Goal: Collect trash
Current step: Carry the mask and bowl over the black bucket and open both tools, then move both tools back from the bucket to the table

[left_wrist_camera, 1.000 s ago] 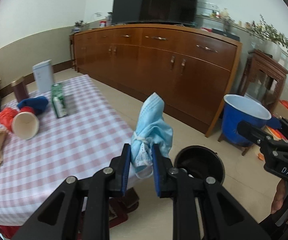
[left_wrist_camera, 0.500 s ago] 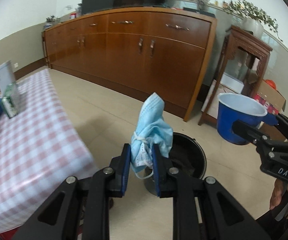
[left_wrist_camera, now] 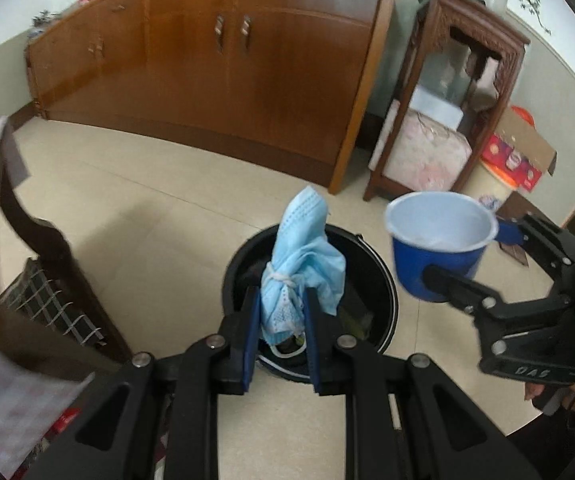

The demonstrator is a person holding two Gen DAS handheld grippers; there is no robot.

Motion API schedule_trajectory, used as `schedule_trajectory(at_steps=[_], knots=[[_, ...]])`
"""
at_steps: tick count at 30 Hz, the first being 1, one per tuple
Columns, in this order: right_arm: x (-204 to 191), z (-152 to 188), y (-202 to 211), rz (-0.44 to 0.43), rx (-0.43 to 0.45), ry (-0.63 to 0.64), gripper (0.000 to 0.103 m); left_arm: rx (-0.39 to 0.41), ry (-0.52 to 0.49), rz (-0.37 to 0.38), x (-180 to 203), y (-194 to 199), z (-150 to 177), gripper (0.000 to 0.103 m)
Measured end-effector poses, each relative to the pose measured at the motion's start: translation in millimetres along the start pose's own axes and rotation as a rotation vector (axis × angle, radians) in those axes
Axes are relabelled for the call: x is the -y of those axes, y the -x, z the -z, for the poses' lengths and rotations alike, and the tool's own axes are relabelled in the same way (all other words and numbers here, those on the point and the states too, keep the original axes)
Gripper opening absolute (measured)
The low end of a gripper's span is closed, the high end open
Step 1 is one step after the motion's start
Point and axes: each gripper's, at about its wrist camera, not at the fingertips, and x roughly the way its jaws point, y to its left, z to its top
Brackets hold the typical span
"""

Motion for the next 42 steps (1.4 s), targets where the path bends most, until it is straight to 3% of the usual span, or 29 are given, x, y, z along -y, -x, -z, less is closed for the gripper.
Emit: schedule_trajectory(at_steps=[2,3,4,5,6,10,14,25,42], knots=[[5,4,-20,-0.013,-0.037,0.022,0.078,-0.043,-0.001,0.05,0,-19,0,0.024],[7,8,-34,-0.037,-0.067,0.039,0.078,-0.062,-0.001,0.07,0,-29,0,0.033],[8,11,-44,-0.03,-0.084,0.057,0.08,-0.071,0.002,0.065,0,-37,1,0.05],[9,18,-60,0.028,-0.124,0.086,0.094,-0.082,0.015,0.035,-2,-44,3,0.064],[13,24,-73,0.048,-0.163,0.086,0.102,-0.088,0.032,0.014,-5,-49,6,0.079],[22,41,-81,0.082,-0.164,0.063,0.103,-0.081,0.054,-0.072,-12,-45,16,0.097],[21,38,-78,0.095,-0.159,0.031,0.103,-0.083,0.084,-0.131,-20,-37,24,0.099],[4,19,-35,0.14,-0.129,-0.019,0.103,-0.015,0.111,-0.199,-22,9,26,0.099],[-51,-35,46,0.1,0.032,-0.052,0.103,0.106,0.196,-0.303,-49,96,35,0.099]])
